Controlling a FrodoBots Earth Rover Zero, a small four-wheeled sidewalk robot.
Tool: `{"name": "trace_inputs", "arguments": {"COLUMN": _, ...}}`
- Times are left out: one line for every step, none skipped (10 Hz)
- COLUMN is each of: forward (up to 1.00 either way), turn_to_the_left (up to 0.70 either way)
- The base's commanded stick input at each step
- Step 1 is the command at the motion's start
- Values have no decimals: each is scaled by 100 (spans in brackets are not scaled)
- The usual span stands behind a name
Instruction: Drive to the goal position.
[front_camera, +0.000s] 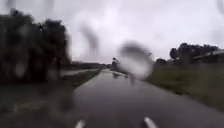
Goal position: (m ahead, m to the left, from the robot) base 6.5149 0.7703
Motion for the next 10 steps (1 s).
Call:
{"name": "trace_inputs", "arguments": {"forward": 85, "turn_to_the_left": 0}}
{"name": "trace_inputs", "arguments": {"forward": 85, "turn_to_the_left": 0}}
{"name": "trace_inputs", "arguments": {"forward": 85, "turn_to_the_left": 0}}
{"name": "trace_inputs", "arguments": {"forward": 85, "turn_to_the_left": 0}}
{"name": "trace_inputs", "arguments": {"forward": 85, "turn_to_the_left": 0}}
{"name": "trace_inputs", "arguments": {"forward": 85, "turn_to_the_left": 0}}
{"name": "trace_inputs", "arguments": {"forward": 85, "turn_to_the_left": 0}}
{"name": "trace_inputs", "arguments": {"forward": 85, "turn_to_the_left": 0}}
{"name": "trace_inputs", "arguments": {"forward": 85, "turn_to_the_left": 0}}
{"name": "trace_inputs", "arguments": {"forward": 85, "turn_to_the_left": 0}}
